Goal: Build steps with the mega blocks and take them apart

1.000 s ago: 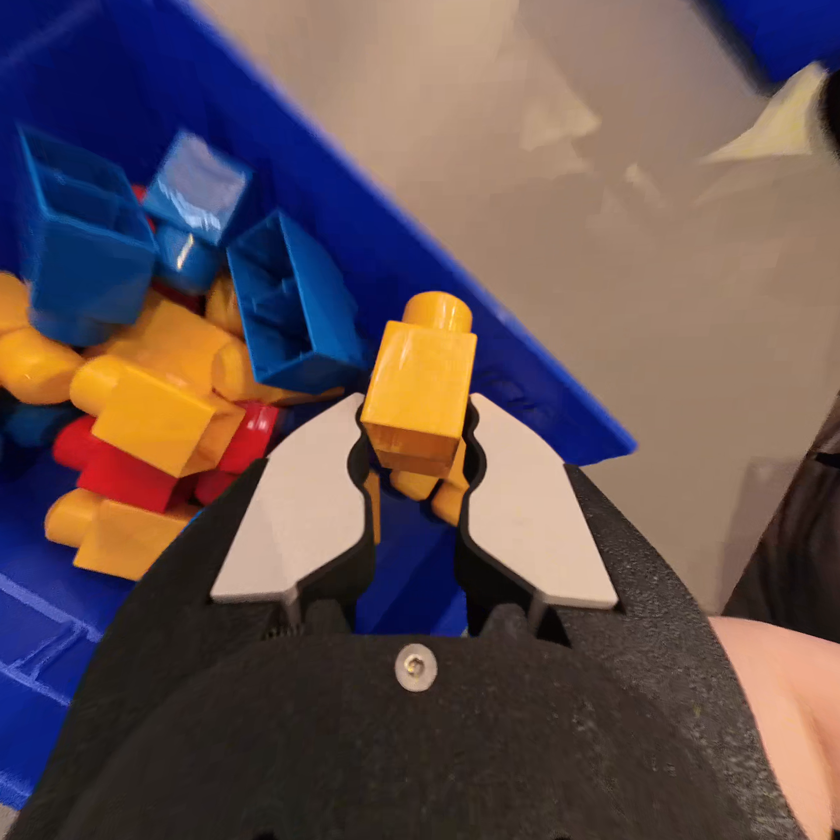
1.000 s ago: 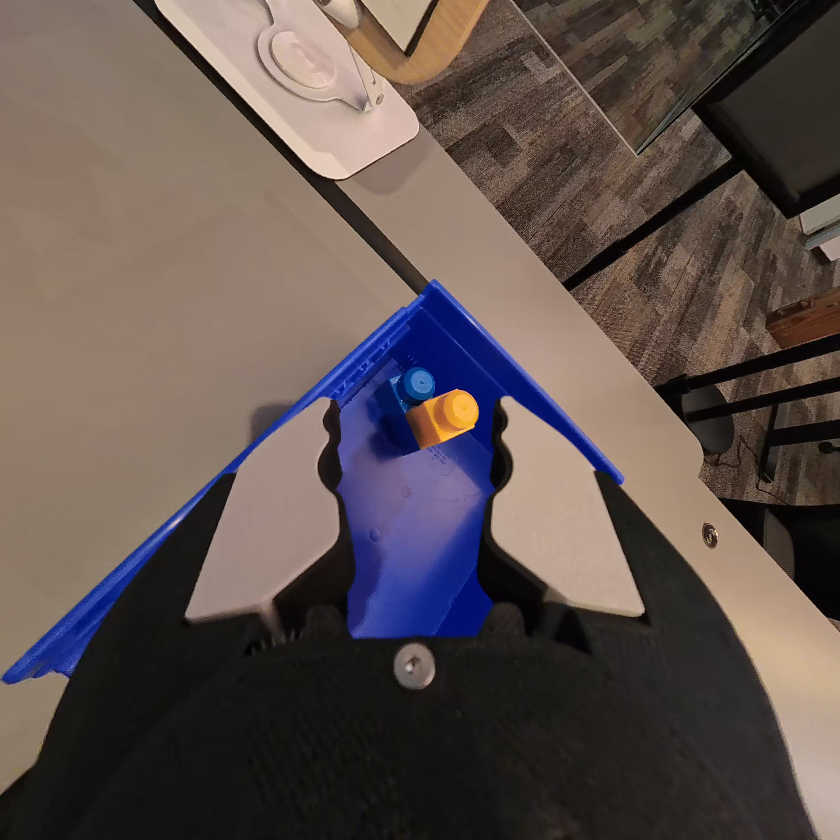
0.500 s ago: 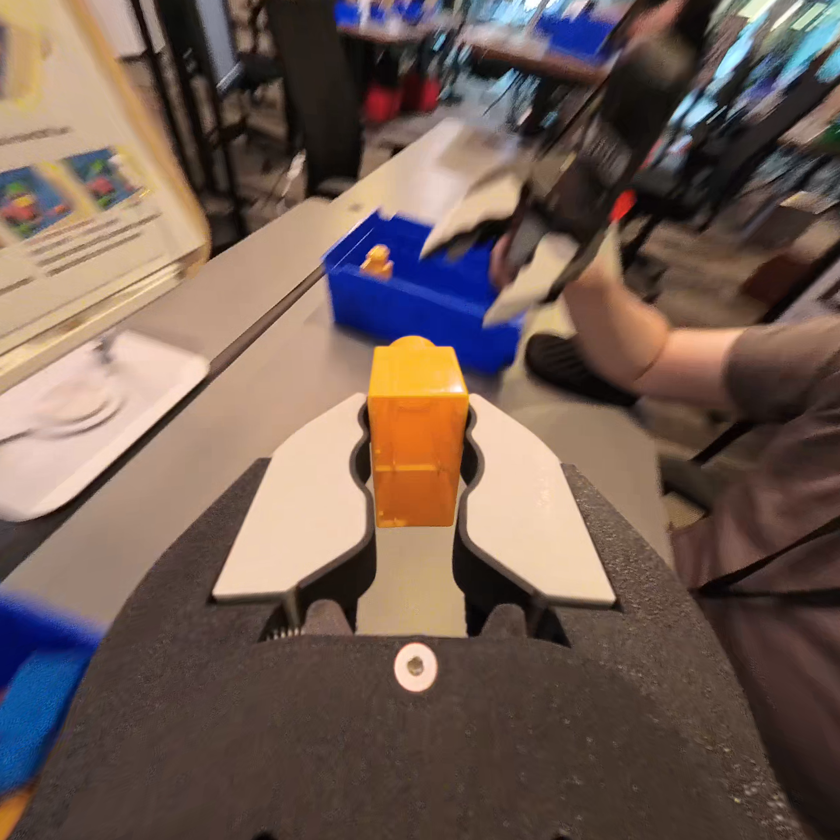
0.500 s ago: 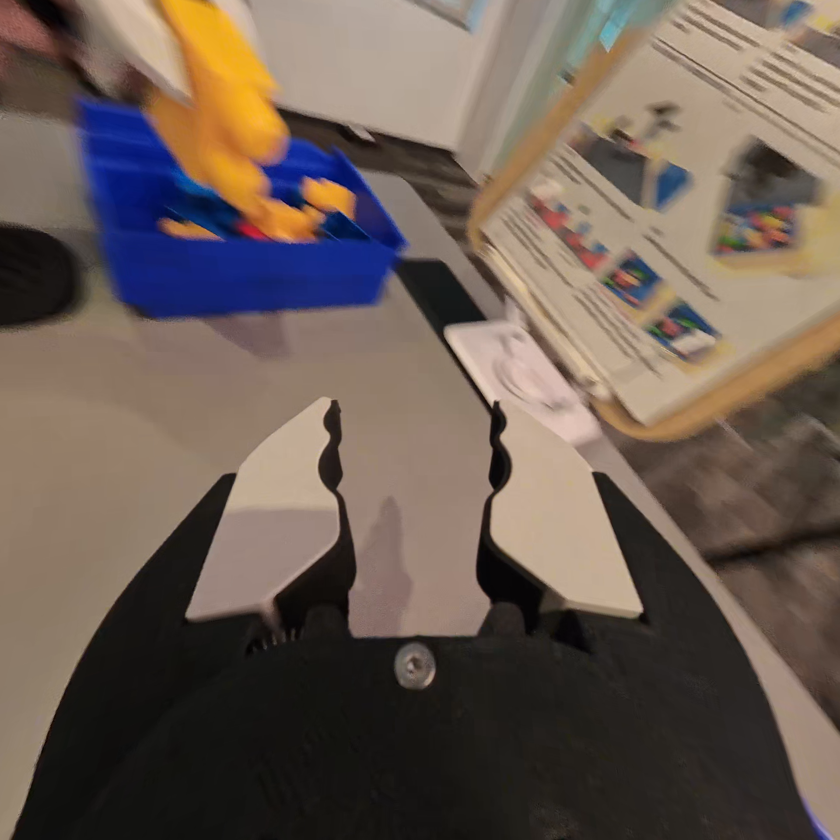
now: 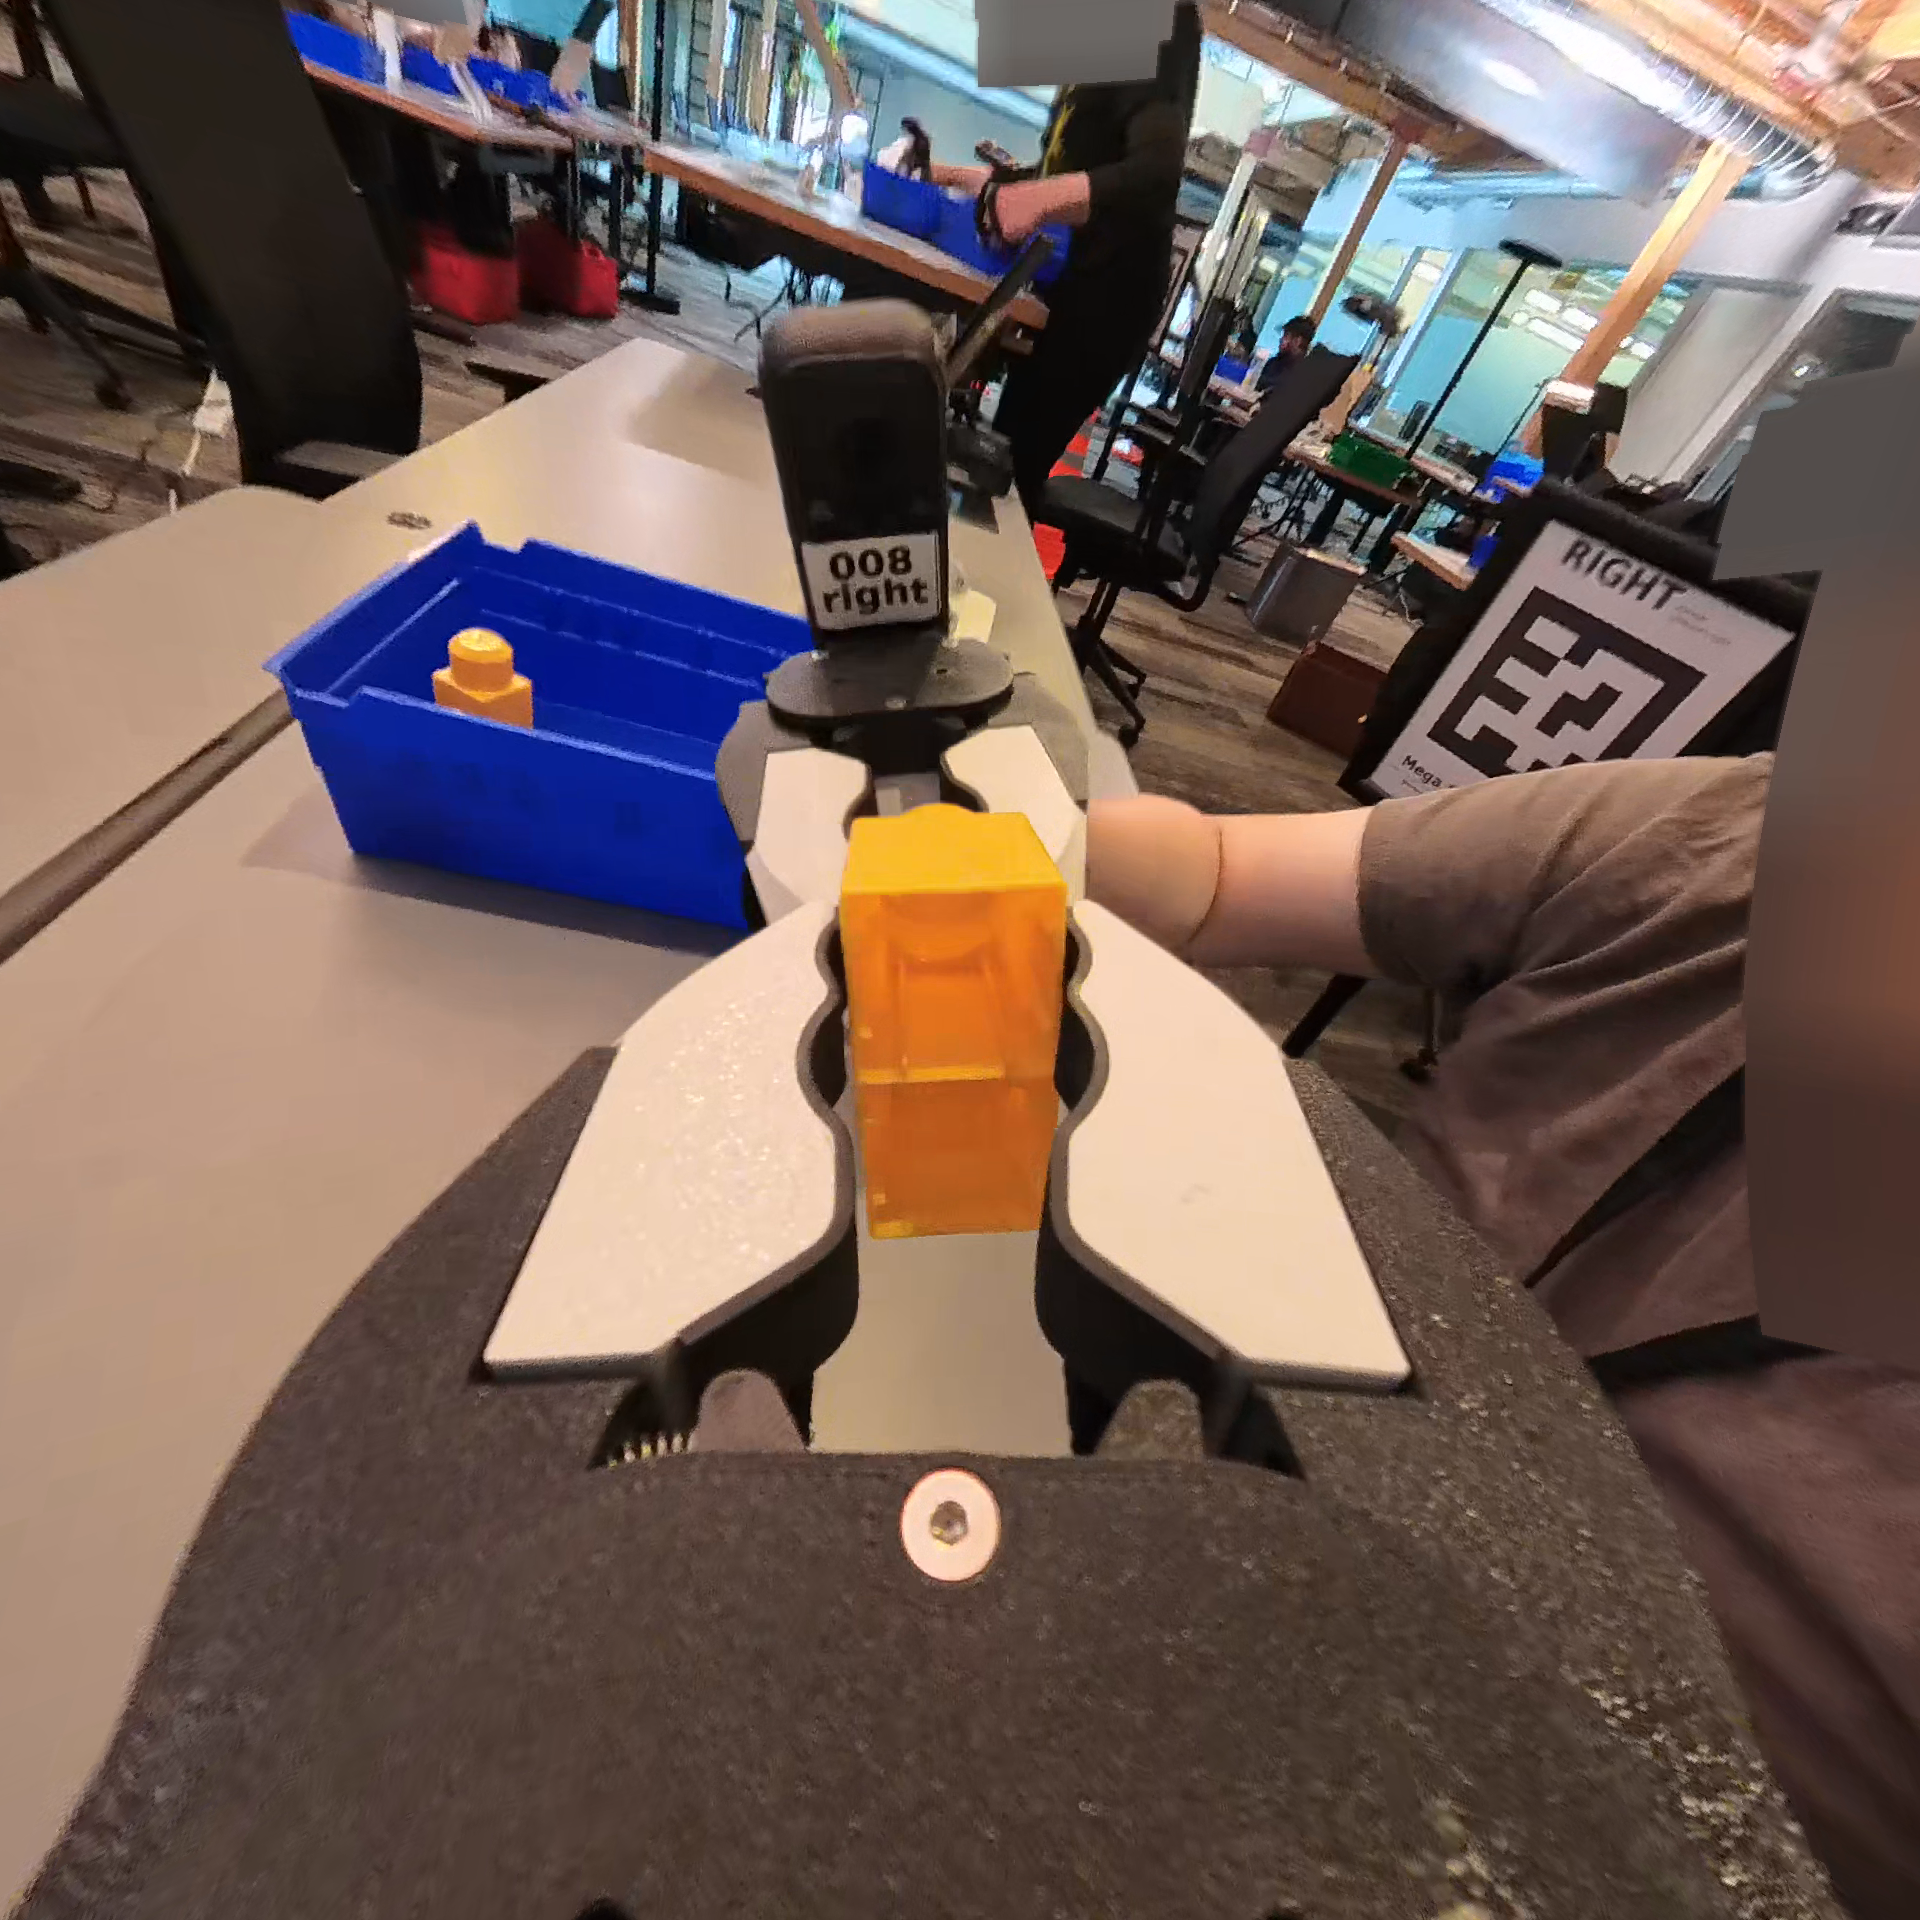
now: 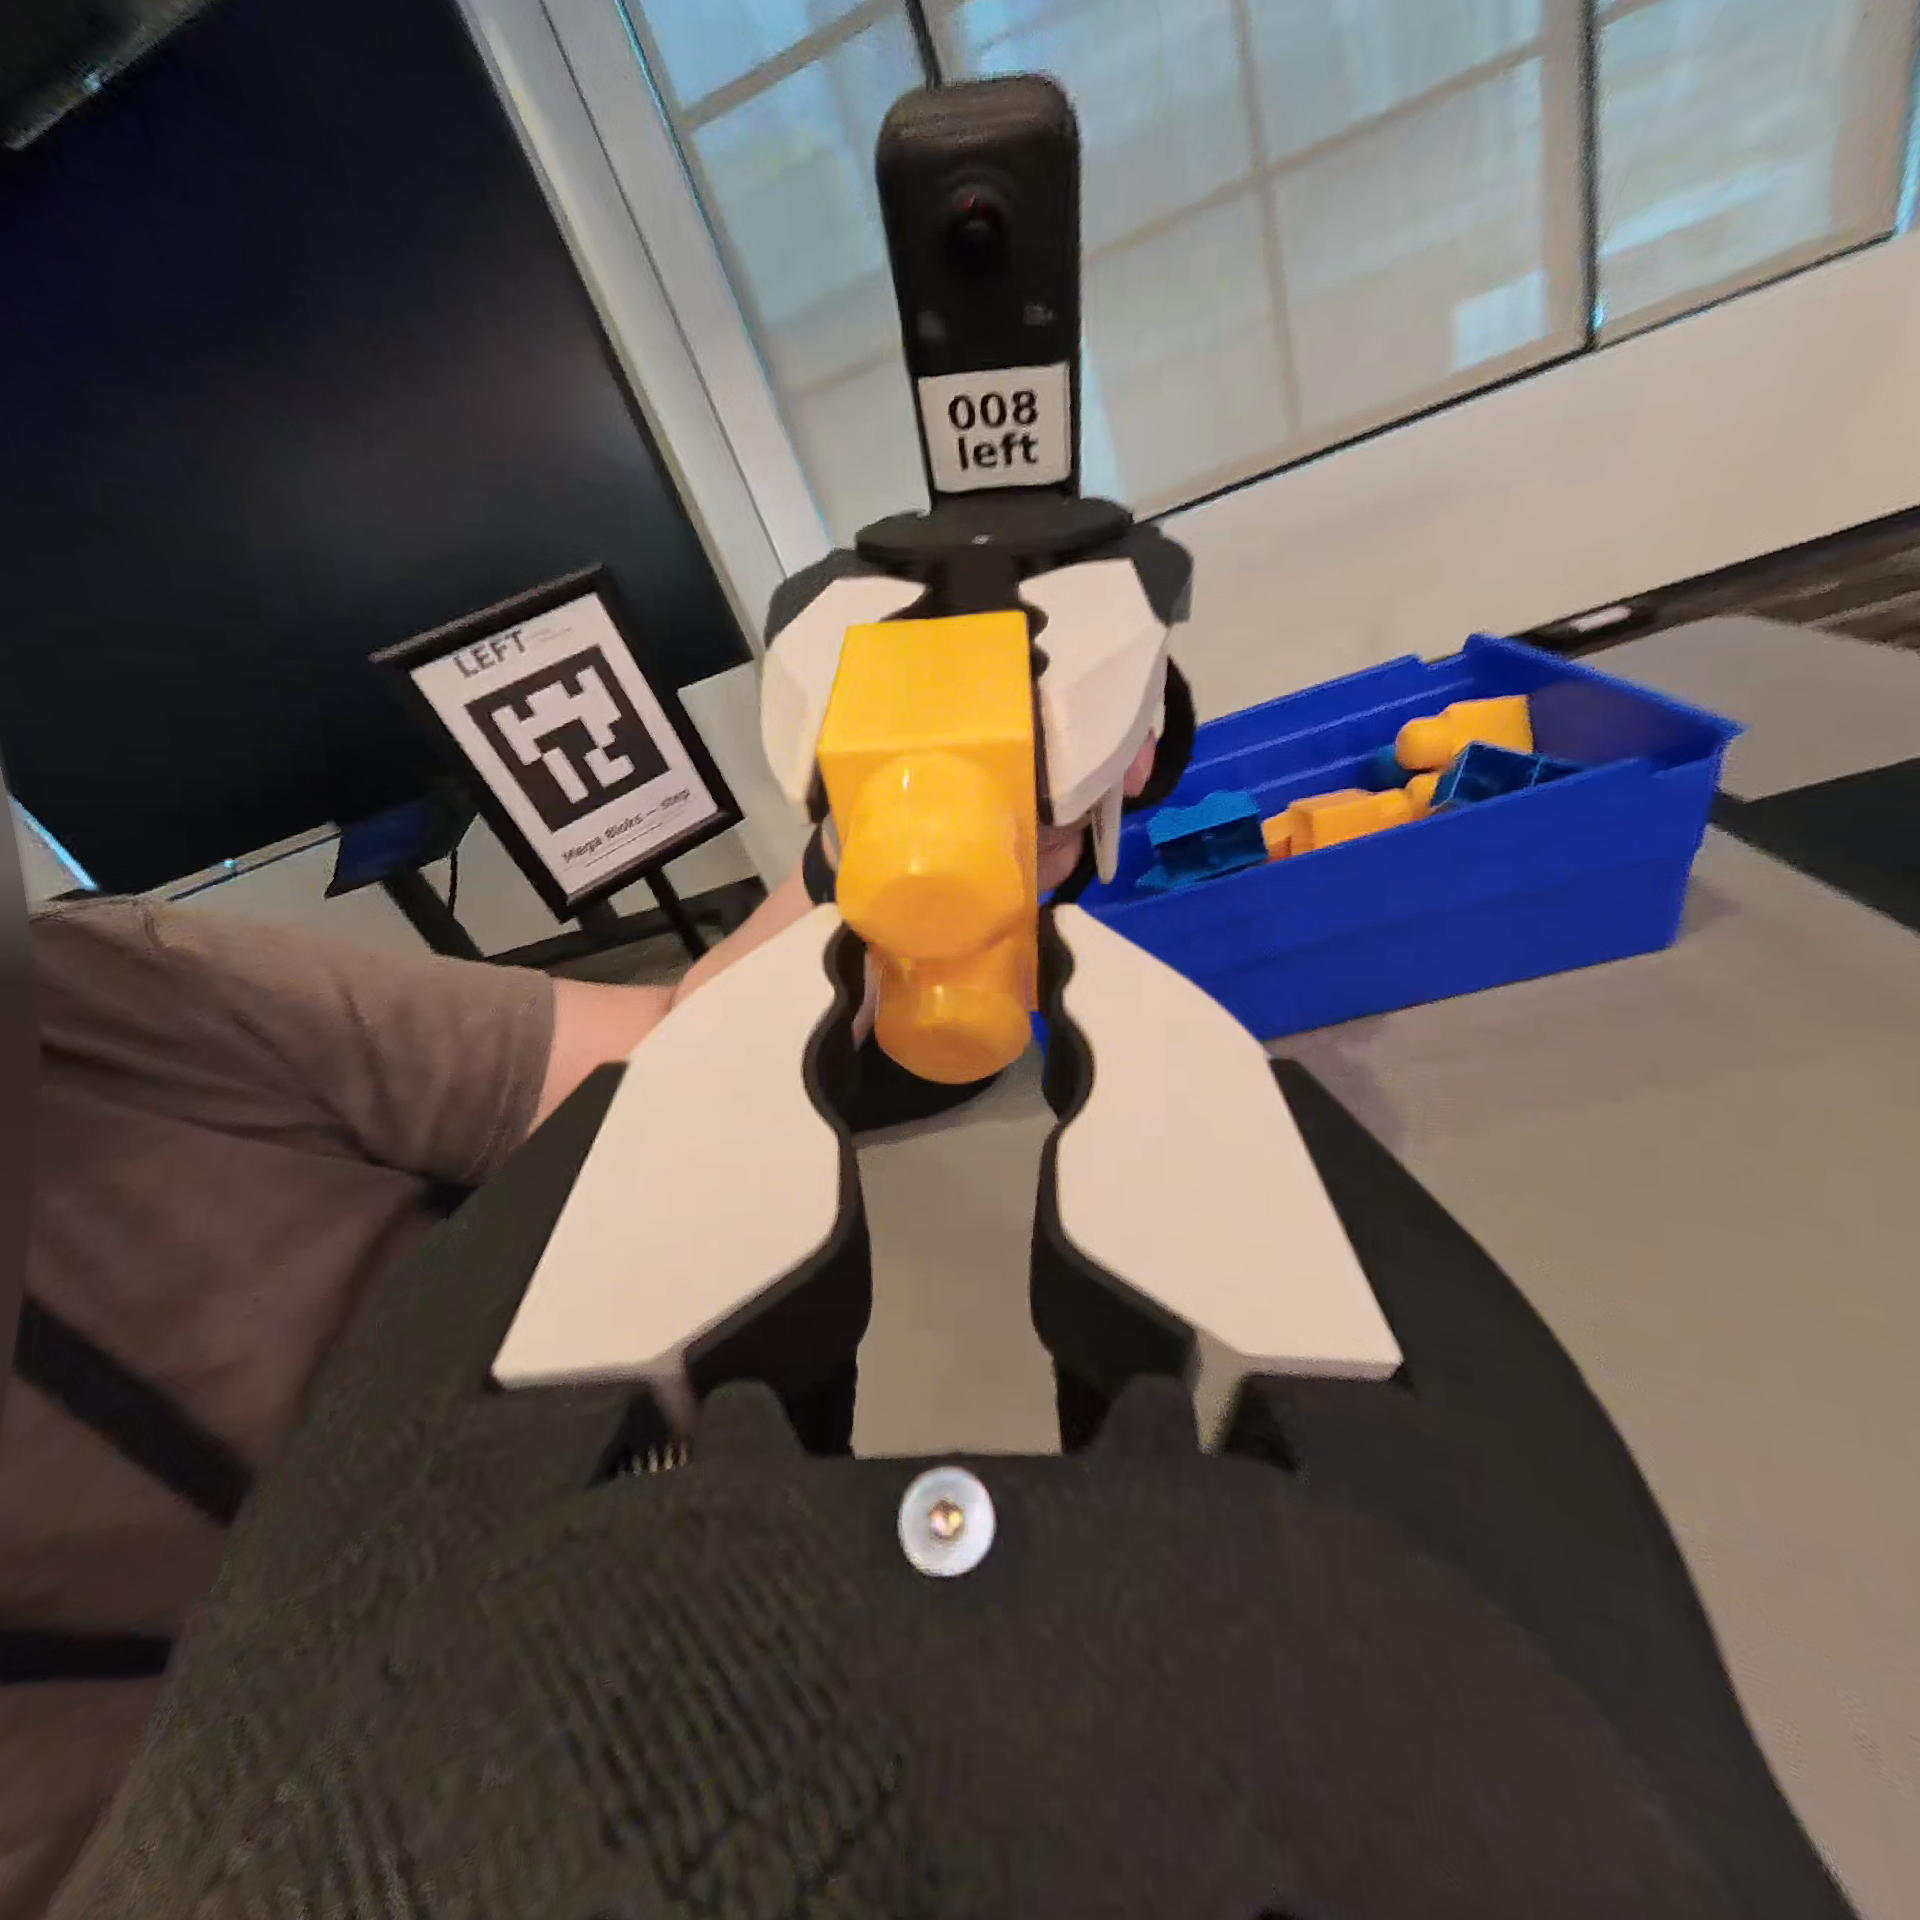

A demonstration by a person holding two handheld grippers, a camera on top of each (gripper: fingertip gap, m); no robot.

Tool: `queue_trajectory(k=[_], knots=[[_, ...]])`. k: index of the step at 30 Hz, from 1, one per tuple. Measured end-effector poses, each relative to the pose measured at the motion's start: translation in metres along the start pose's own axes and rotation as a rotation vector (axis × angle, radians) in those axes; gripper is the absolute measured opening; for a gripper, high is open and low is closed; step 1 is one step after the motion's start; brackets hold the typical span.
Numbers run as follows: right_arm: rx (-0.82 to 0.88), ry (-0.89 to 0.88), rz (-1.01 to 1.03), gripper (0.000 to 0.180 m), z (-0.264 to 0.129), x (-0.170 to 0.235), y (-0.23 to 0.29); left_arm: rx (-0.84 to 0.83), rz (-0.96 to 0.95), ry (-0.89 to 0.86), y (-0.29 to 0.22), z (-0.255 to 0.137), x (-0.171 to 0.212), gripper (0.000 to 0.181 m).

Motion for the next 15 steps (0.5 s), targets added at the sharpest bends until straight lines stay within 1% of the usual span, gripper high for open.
queue_trajectory(k=[1,2,3,4,6,7,9,11,12,15], knots=[[0.006,0.033,0.010,0.032,0.000,0.002,-0.002,-0.025,0.002,0.023,0.003,-0.001,0.001,0.041],[0.025,0.079,0.028,0.032,-0.001,0.005,-0.006,-0.069,0.011,0.048,0.006,-0.005,0.001,0.052],[0.059,0.138,0.052,0.032,-0.002,0.010,-0.011,-0.119,0.033,0.074,0.008,-0.012,-0.002,0.056],[0.106,0.207,0.081,0.032,-0.004,0.017,-0.017,-0.185,0.066,0.111,0.009,-0.023,-0.005,0.055],[0.229,0.339,0.145,0.032,-0.010,0.034,-0.034,-0.359,0.149,0.206,0.008,-0.058,-0.013,0.054],[0.285,0.396,0.186,0.032,-0.014,0.044,-0.042,-0.479,0.186,0.270,0.007,-0.081,-0.015,0.056],[0.346,0.480,0.294,0.032,-0.020,0.063,-0.056,-0.717,0.209,0.391,0.003,-0.131,-0.013,0.055],[0.371,0.527,0.398,0.032,-0.025,0.078,-0.066,-0.929,0.177,0.493,0.001,-0.178,-0.004,0.055],[0.383,0.535,0.440,0.033,-0.027,0.083,-0.070,-0.988,0.143,0.530,0.001,-0.196,0.001,0.056],[0.418,0.562,0.522,0.032,-0.034,0.097,-0.081,-1.058,0.030,0.601,0.006,-0.229,0.019,0.053]])
Point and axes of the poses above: each gripper's, where its closed fingertips meet, z out along the fingers, x out of its underside, y = z × x across the jaws, the point moved 8 cm from there along -z, back along the fingers, and after that the axes turned 13 degrees about -y, right-handed, at the moved point
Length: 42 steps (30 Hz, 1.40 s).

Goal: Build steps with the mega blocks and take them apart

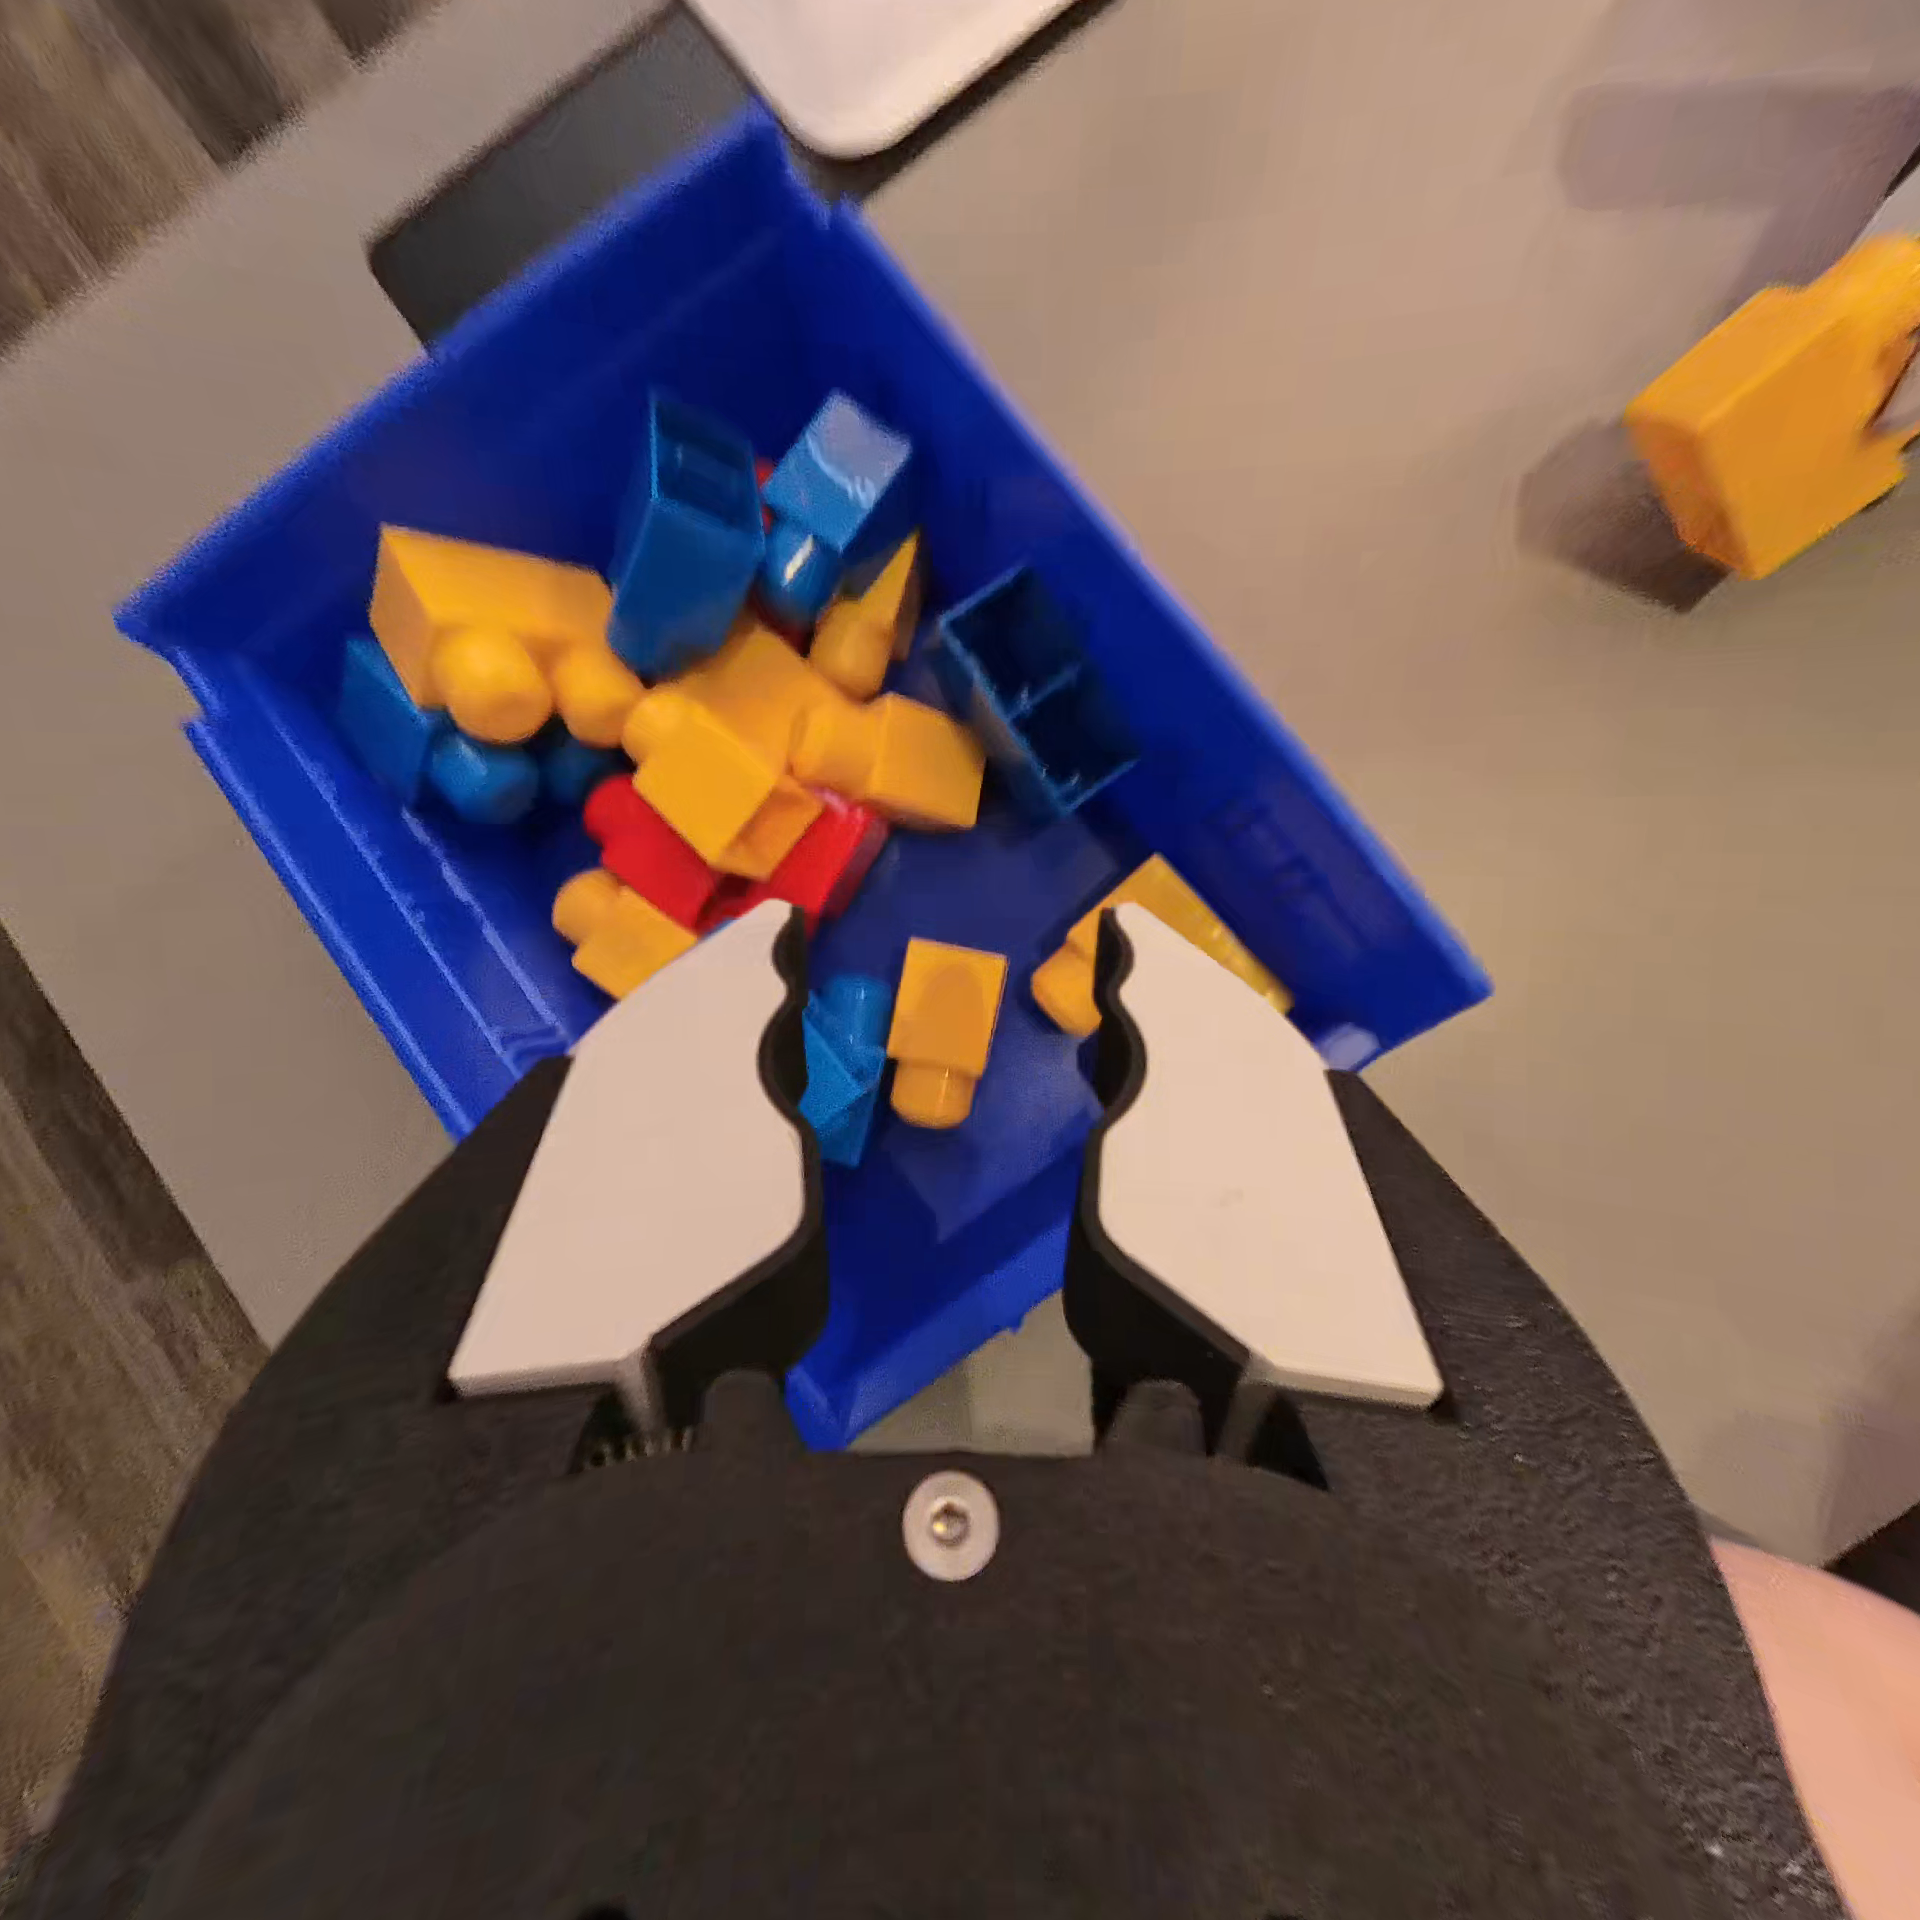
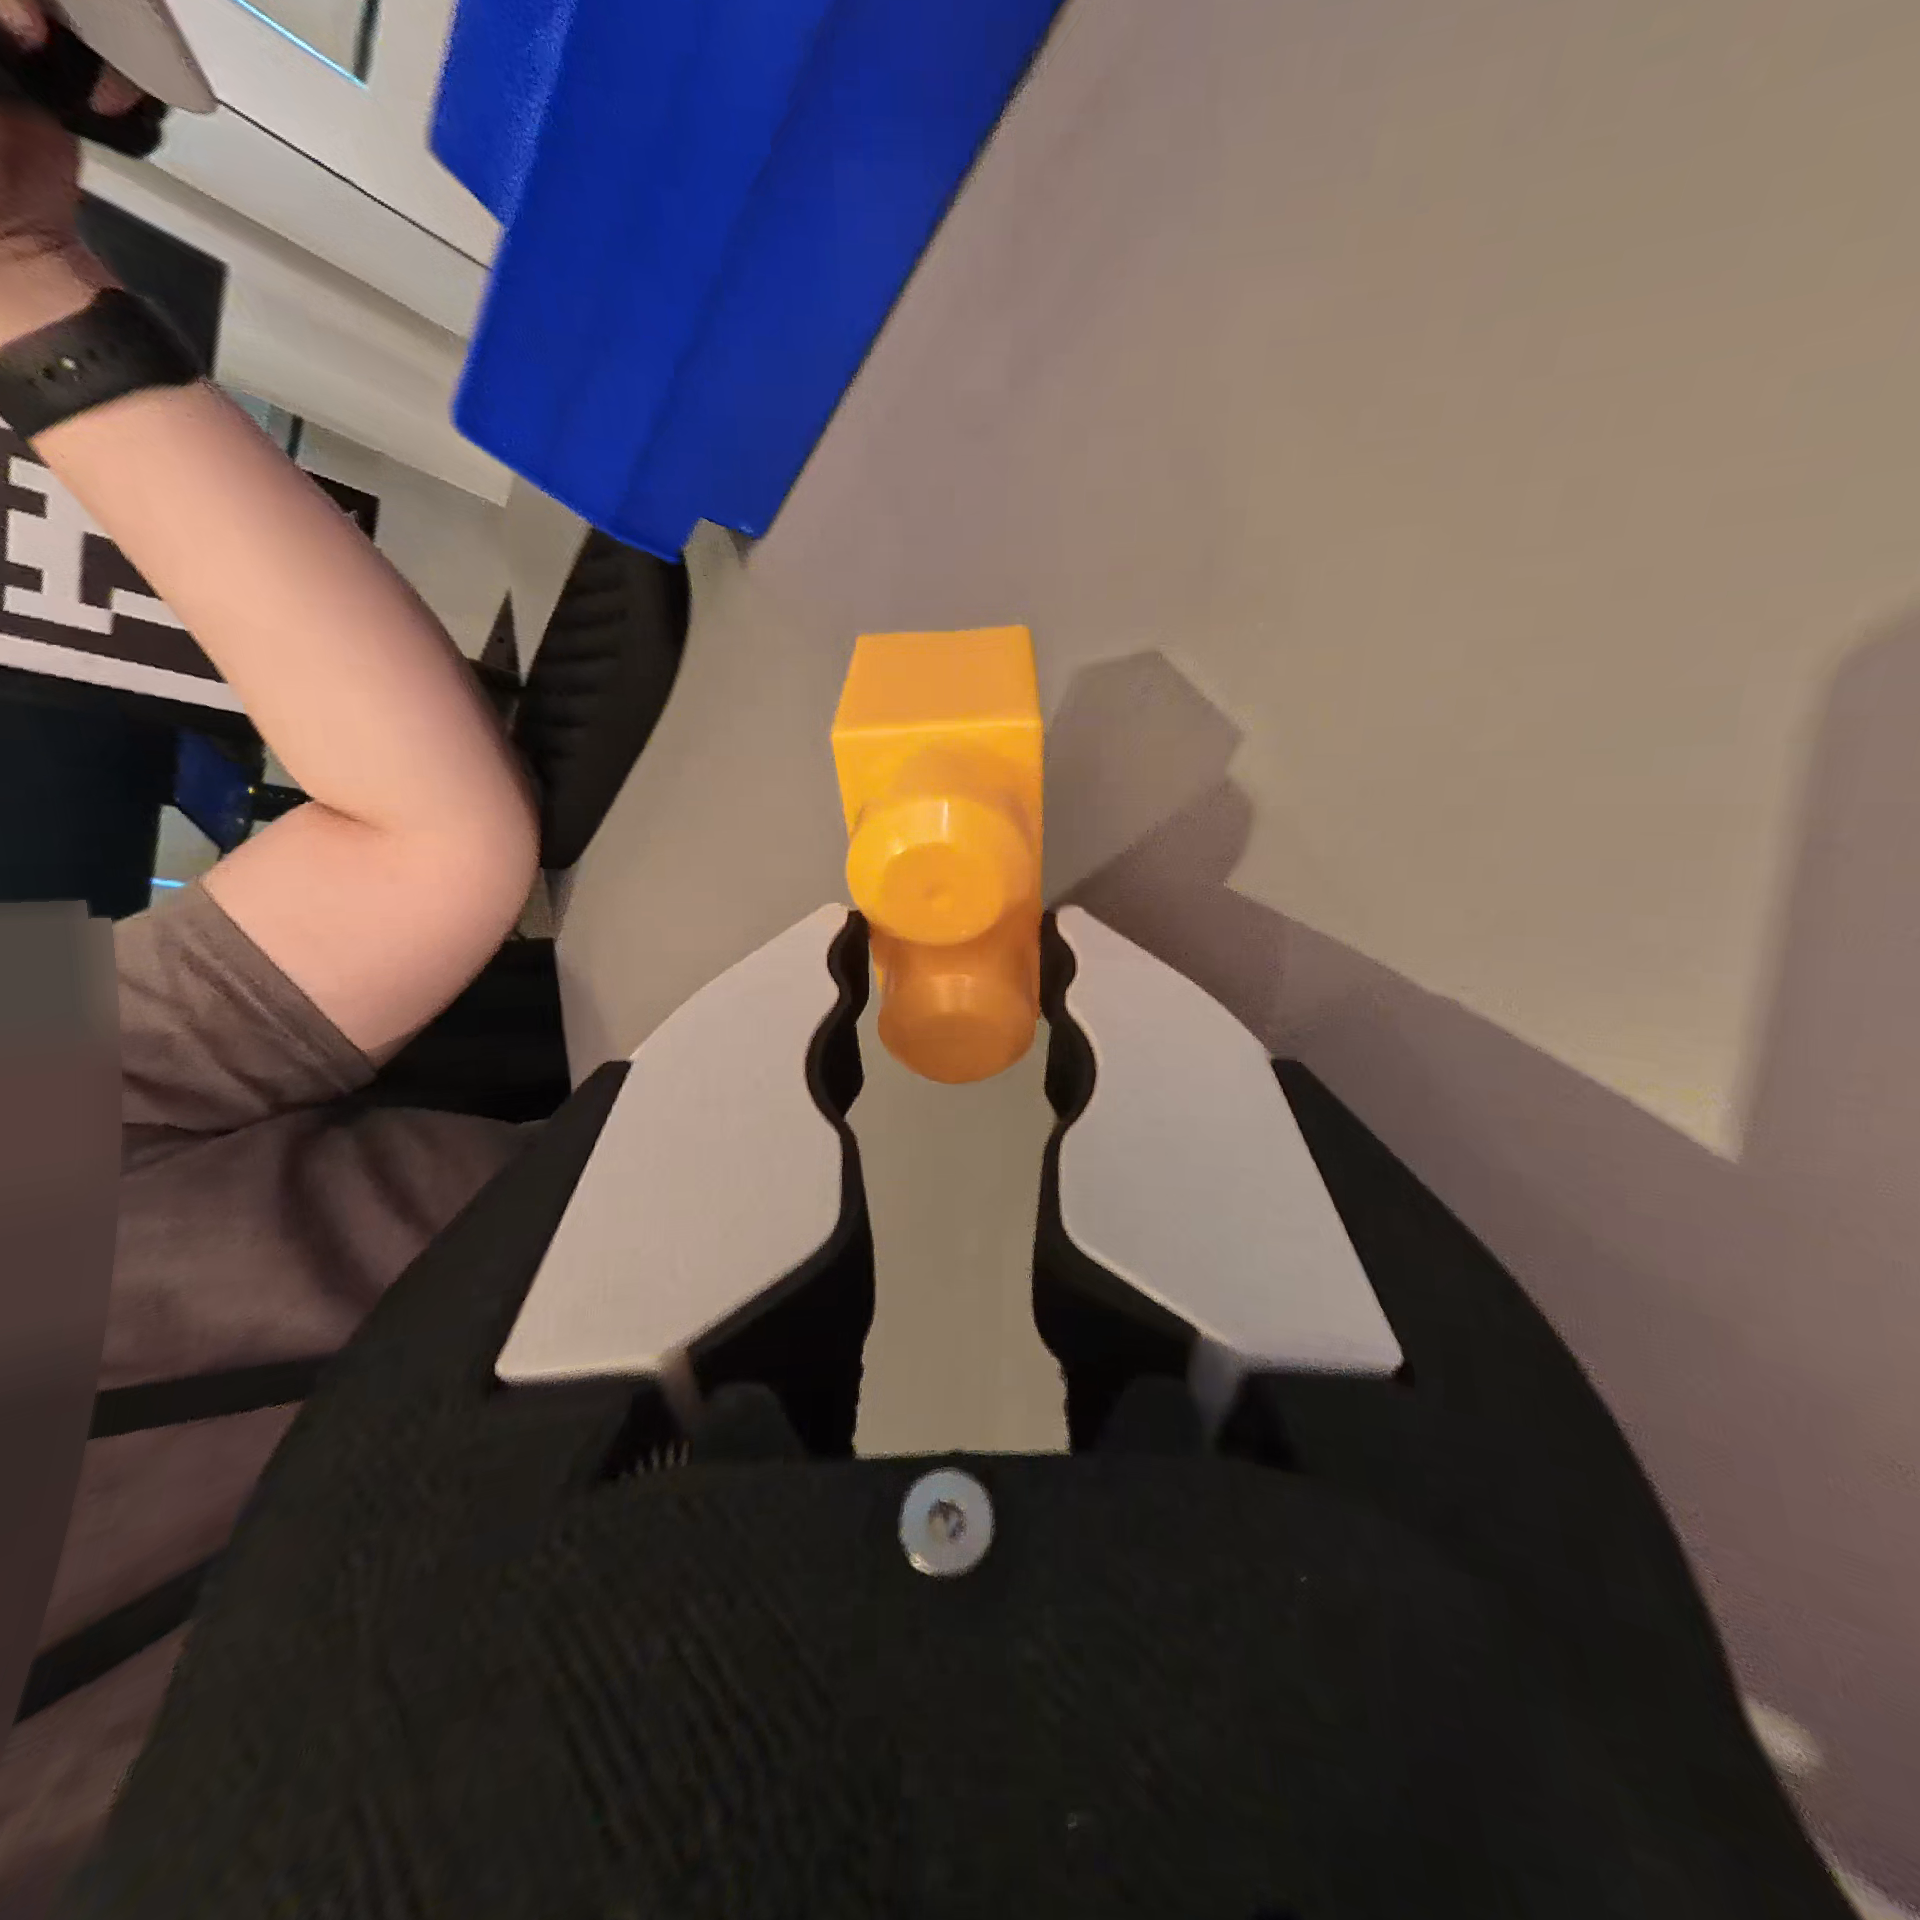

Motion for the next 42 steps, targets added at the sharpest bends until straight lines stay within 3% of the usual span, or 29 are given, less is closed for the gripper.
queue_trajectory(k=[8,18,23,27,30,33,38,42], knots=[[-0.030,0.005,0.177,0.033,-0.001,0.002,-0.017,0.099,0.050,0.396,-0.003,0.049,0.045,0.052],[0.158,-0.033,-0.017,0.049,-0.011,-0.011,-0.014,0.045,0.103,0.522,0.006,0.082,0.058,0.054],[0.137,-0.070,-0.101,0.050,-0.014,-0.018,0.005,0.034,0.182,0.515,0.003,0.094,0.055,0.056],[0.111,-0.059,-0.102,0.050,-0.012,-0.017,0.009,0.007,0.239,0.549,0.001,0.096,0.055,0.047],[0.095,-0.059,-0.092,0.050,-0.012,-0.017,0.009,0.060,0.246,0.519,-0.006,0.093,0.049,0.013],[0.080,-0.066,-0.092,0.050,-0.013,-0.018,0.010,0.056,0.203,0.498,-0.007,0.086,0.044,0.005],[0.079,-0.072,-0.101,0.050,-0.015,-0.019,0.011,0.005,0.119,0.566,0.002,0.084,0.055,0.043],[0.076,-0.061,-0.102,0.050,-0.015,-0.018,0.012,-0.020,0.057,0.547,0.002,0.072,0.049,0.048]])
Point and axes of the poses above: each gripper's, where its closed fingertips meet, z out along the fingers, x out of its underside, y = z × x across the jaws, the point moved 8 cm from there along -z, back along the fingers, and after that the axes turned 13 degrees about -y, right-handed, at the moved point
